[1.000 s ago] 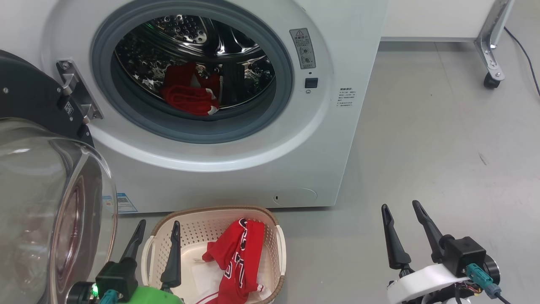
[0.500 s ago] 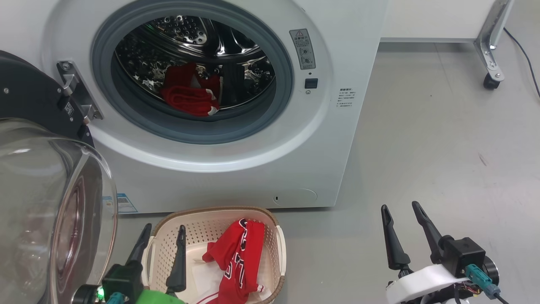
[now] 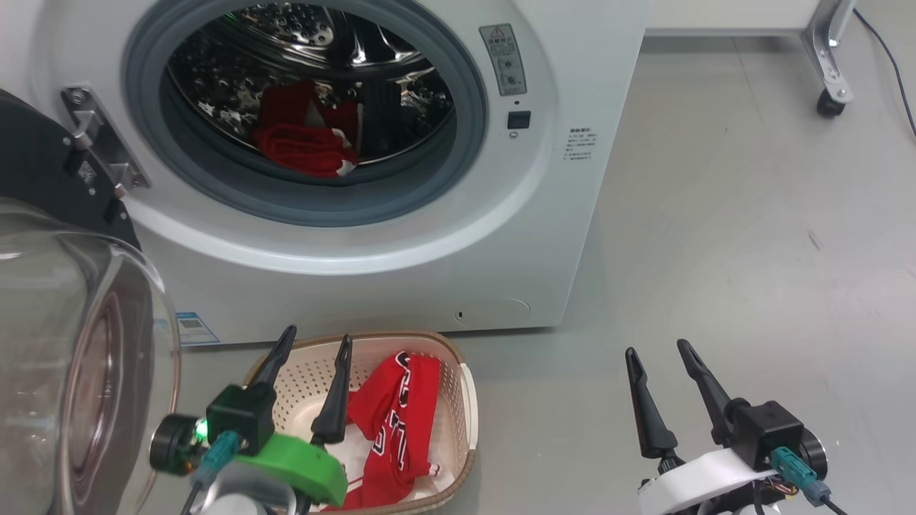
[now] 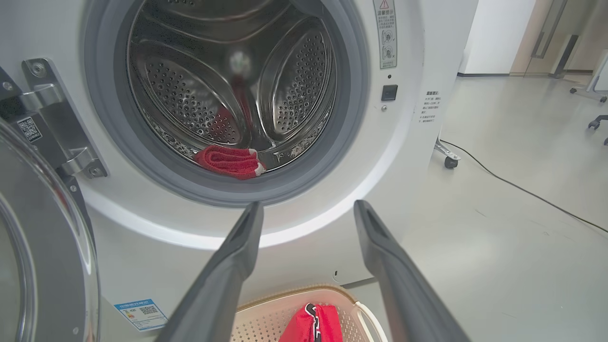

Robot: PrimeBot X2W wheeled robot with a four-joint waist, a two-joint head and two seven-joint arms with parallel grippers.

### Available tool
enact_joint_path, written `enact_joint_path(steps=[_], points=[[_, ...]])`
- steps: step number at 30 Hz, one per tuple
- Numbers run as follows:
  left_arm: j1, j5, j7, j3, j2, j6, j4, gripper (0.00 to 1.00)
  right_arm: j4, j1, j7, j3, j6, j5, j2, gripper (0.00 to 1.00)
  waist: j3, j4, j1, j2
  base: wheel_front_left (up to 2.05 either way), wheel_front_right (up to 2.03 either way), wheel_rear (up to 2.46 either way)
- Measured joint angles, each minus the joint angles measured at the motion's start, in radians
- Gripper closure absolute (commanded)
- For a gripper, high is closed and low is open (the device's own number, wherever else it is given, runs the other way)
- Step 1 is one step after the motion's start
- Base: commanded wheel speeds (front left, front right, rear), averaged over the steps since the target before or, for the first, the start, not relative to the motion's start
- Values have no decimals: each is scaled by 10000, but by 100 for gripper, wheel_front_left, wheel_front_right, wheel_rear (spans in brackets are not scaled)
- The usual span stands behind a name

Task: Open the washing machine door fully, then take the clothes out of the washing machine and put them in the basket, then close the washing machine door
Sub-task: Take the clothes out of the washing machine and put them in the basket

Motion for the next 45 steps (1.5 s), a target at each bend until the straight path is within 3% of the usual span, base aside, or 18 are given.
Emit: enact_joint_path(steps=[5, 20, 31, 45], points=[[-1014, -86, 387, -121, -8, -165, 207, 0, -132, -314, 0, 155, 2, 0, -4, 0, 438, -241, 0, 0, 0, 0, 0], [-4955, -602, 3264, 180, 48, -430, 1942, 0, -593, -1487, 0, 723, 0, 326, -21, 0, 2274, -1105, 0, 0, 0, 0, 0], [-7034, -564, 4997, 581, 1108, -543, 3041, 0, -727, -2346, 0, 1162, -12, 907, -29, 0, 3462, -1773, 1, 0, 0, 0, 0], [-9332, -556, 6815, 1081, 2554, -669, 3824, 0, -957, -2960, -2, 1580, -295, 1661, -36, 0, 4655, -2860, 2, 0, 0, 0, 0]])
